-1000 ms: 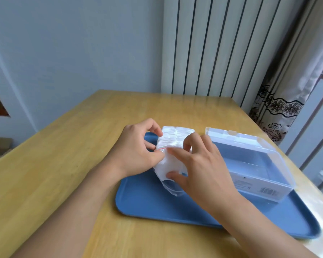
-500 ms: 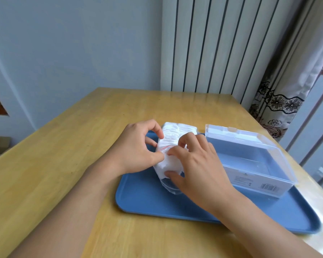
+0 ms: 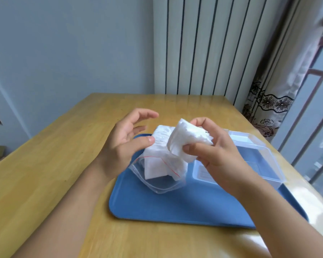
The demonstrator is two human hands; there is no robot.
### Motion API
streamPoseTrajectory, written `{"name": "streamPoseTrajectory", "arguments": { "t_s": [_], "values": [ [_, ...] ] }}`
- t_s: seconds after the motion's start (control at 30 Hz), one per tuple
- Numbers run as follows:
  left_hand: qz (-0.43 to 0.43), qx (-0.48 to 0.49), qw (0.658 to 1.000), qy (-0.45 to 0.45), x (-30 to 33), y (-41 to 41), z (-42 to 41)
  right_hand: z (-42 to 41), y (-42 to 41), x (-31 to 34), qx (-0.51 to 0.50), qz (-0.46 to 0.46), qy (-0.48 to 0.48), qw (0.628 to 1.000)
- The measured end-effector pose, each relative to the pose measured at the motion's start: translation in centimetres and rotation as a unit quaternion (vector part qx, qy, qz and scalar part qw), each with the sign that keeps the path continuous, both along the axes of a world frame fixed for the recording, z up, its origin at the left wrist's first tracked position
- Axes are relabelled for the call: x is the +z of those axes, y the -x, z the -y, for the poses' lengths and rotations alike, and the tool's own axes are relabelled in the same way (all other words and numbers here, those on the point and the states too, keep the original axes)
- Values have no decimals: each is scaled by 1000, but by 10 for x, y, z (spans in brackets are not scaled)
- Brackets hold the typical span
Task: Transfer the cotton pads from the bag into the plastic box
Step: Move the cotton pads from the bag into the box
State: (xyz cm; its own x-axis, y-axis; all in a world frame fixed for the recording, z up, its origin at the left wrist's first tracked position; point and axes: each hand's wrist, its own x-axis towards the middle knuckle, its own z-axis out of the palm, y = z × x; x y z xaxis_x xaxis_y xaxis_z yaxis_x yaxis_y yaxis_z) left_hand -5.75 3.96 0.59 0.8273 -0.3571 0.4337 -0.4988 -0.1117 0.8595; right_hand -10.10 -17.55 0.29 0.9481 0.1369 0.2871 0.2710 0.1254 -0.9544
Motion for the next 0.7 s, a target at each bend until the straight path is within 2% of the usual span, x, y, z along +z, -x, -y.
{"name": "streamPoseTrajectory", "arguments": {
  "t_s": [0.07,0.17,0.33,0.43,0.53,0.63,0.7],
  "values": [
    [-29,-17,999,42,7,8,19,3,-2,0,-8,-41,-22,999],
    [-79,-20,996,-30,11,12,64,5,-4,-2,-22,-63,-56,996],
    [-144,-11,990,5,7,14,122,9,-2,7,-81,-107,-174,976],
    [-135,-20,991,2,0,18,137,8,-3,6,-168,-104,-152,968],
    [-107,-32,994,-11,-9,16,139,9,-3,7,-212,-100,-143,962],
    [-91,-9,996,11,-17,11,131,10,-3,9,-188,-97,-148,966],
    [-127,7,988,86,-17,12,125,10,-3,12,-154,-86,-132,975]
  ]
}}
